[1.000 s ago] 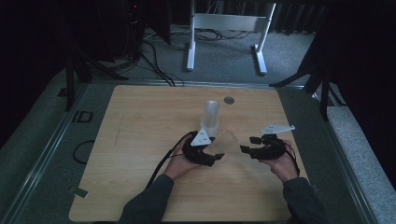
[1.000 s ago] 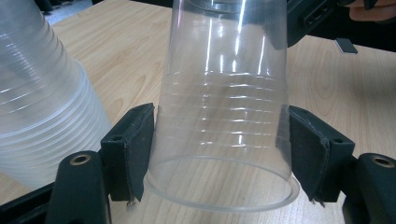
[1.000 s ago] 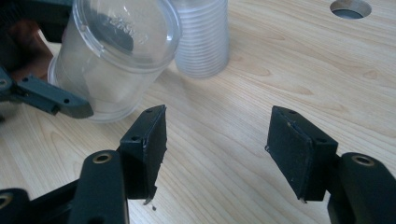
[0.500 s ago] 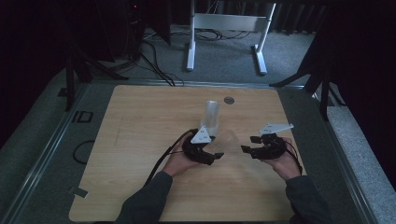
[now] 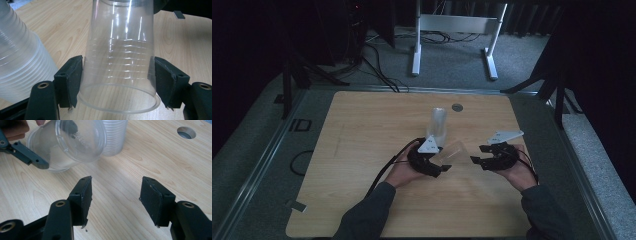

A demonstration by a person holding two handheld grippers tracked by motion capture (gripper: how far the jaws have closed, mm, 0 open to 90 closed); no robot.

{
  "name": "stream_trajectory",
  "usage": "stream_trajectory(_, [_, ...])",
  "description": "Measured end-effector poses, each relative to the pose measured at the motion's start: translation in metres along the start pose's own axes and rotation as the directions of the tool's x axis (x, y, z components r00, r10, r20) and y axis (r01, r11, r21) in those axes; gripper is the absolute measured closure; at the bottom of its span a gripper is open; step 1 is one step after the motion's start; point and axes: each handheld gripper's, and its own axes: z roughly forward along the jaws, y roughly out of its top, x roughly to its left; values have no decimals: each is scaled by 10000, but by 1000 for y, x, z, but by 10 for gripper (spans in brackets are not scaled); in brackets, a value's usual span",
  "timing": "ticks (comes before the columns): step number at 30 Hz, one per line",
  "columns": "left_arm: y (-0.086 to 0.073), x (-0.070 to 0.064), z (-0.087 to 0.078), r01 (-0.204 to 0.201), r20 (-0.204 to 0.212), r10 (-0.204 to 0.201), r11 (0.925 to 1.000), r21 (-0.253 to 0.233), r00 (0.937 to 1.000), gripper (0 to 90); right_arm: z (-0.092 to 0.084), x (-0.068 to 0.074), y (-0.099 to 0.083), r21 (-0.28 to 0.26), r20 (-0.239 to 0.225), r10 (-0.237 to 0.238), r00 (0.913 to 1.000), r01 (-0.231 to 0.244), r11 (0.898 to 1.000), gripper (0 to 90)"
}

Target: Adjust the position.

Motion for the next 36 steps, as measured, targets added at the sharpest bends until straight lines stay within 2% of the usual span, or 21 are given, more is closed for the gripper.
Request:
stream_trajectory(7, [0,1,0,-30,171,28,9999,155,9998,295,-3,1,4,162,-24,-433,9991,433,9989,430])
stream_trajectory(10, [0,2,1,-55,195,52,9998,188,9998,295,-3,1,5,188,-38,-435,9990,436,9989,430])
stream_trajectory(13, [-1,2,1,-122,274,113,9994,320,9996,295,-6,2,9,326,-139,-751,9971,755,9966,432])
stream_trajectory(18, [-1,2,1,-223,384,206,9987,448,9990,296,-7,3,11,333,-271,-894,9956,903,9954,432])
stream_trajectory(24, [-1,2,1,-448,508,415,9969,651,9978,299,-7,6,14,574,-443,-1294,9906,1319,9896,432])
stream_trajectory(29, [1,1,1,-546,584,503,9957,742,9970,299,-8,7,15,678,-522,-1447,9881,1480,9867,432])
stream_trajectory(31, [2,1,1,-693,712,629,9933,920,9955,299,-9,9,18,869,-637,-1644,9843,1696,9817,427])
stream_trajectory(36, [2,3,0,-707,968,617,9932,923,9934,300,-8,10,19,1147,-767,-1877,9792,1957,9739,424])
